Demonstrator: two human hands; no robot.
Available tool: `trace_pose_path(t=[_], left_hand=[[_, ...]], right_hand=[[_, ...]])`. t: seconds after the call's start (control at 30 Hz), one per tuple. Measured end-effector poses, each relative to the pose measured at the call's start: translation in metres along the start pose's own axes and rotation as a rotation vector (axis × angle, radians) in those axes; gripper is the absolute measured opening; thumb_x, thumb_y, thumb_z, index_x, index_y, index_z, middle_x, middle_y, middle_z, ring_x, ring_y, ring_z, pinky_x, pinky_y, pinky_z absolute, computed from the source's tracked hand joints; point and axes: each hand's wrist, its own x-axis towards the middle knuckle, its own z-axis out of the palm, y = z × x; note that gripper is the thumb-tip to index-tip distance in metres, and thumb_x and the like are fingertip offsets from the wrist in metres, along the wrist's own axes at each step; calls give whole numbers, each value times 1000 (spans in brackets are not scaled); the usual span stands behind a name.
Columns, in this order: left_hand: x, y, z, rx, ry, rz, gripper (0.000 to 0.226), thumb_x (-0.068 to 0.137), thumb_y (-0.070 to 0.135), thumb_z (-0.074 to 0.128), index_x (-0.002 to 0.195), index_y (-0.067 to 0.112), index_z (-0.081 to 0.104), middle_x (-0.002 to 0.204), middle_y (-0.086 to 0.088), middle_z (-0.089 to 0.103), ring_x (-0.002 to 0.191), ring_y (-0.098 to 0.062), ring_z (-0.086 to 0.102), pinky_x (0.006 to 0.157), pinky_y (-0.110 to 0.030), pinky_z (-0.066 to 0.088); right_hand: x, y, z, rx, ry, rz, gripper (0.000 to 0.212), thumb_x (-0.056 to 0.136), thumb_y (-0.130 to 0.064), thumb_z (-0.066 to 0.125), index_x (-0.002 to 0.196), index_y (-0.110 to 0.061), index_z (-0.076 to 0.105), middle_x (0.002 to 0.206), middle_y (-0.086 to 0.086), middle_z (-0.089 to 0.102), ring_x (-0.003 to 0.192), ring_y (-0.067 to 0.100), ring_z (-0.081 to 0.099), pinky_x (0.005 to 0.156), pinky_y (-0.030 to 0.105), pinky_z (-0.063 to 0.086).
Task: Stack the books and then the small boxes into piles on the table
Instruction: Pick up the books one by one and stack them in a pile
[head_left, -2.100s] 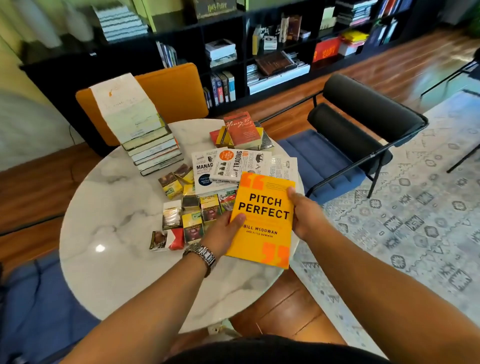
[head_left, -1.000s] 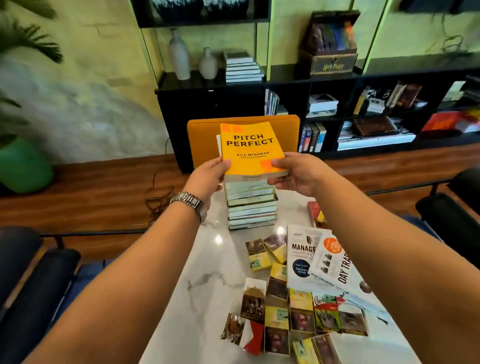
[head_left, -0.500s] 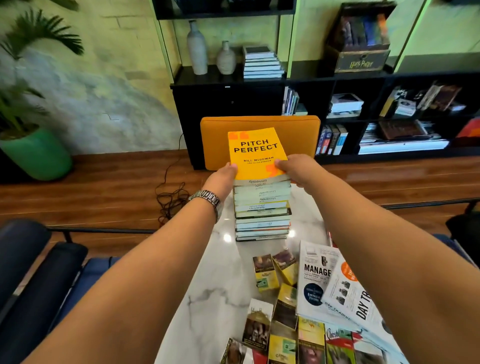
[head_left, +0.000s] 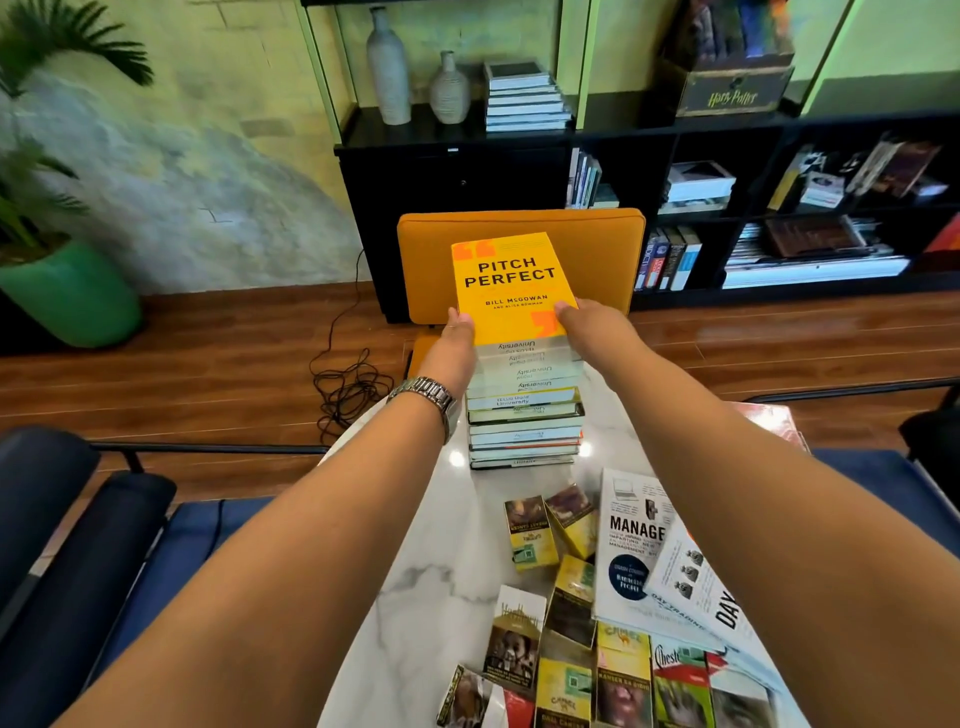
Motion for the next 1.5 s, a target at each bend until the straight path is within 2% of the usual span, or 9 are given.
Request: trace_pose_path(t=[0.23, 0.43, 0.6, 0.83, 0.97, 1.13, 1.27, 1.4, 1.5], left_hand=[[5, -7, 1, -79, 10, -5, 54, 97, 52, 27, 149, 40, 18, 156, -1, 28, 140, -28, 32, 117, -49, 23], [5, -8, 2, -133, 9, -80, 66, 94, 62, 23, 148, 25, 31, 149, 0, 39, 136, -24, 37, 116, -46, 24], [-23, -25, 10, -158, -16, -143, 107, 61, 93, 32, 149, 32, 25, 156, 4, 27, 142, -24, 30, 111, -45, 27], [-67, -83, 42, 121, -74, -217, 94, 75, 78, 41, 146, 17, 32, 150, -8, 38, 134, -31, 40, 111, -48, 33], [-98, -106, 74, 203, -185, -245, 67, 90, 53, 50, 141, 10, 42, 145, -12, 44, 132, -30, 42, 111, -45, 34], [-135, -124, 128, 314, -331, -322, 50, 94, 46, 47, 128, 10, 54, 127, -10, 57, 119, -31, 54, 99, -41, 46], [-175, -134, 175, 202, -425, -489, 45, 97, 41, 46, 130, 10, 50, 122, -9, 55, 91, -19, 57, 61, -24, 42], [-207, -151, 211, 149, -503, -599, 28, 97, 42, 45, 102, 17, 55, 110, -3, 54, 86, -17, 52, 62, -25, 37], [-219, -163, 227, 111, -443, -591, 30, 96, 43, 48, 112, 18, 55, 112, -3, 57, 82, -15, 54, 61, -25, 38]], right_hand=[[0, 4, 2, -35, 47, -10, 43, 101, -36, 34, 124, -9, 57, 125, 17, 59, 116, 37, 52, 96, 40, 43], [-6, 6, 1, -23, 5, 72, 51, 102, -42, 23, 135, -12, 49, 102, 13, 57, 106, 30, 48, 85, 44, 42], [-38, 25, -7, 291, -4, 315, 69, 97, -62, 18, 137, -14, 46, 132, 7, 54, 99, 26, 56, 91, 43, 41], [-106, 113, -34, 295, 13, 354, 49, 98, -53, 35, 113, -13, 59, 96, 2, 59, 85, 20, 57, 94, 43, 47], [-154, 169, -50, 299, 35, 326, 23, 97, -33, 48, 107, -14, 57, 111, 10, 61, 97, 23, 56, 93, 44, 44], [-192, 238, -68, 53, 94, 366, 26, 97, -33, 48, 104, -14, 64, 103, 11, 68, 76, 18, 57, 66, 30, 44], [-205, 284, -78, -264, 79, 352, 37, 93, -37, 53, 126, -22, 61, 125, 10, 62, 107, 29, 58, 90, 38, 48], [-205, 310, -89, -497, -55, 335, 71, 85, -41, 65, 147, -26, 34, 154, 3, 33, 134, 30, 39, 110, 45, 35], [-203, 319, -94, -458, -107, 322, 81, 78, -43, 72, 146, -25, 34, 152, 2, 38, 132, 29, 41, 109, 46, 36]])
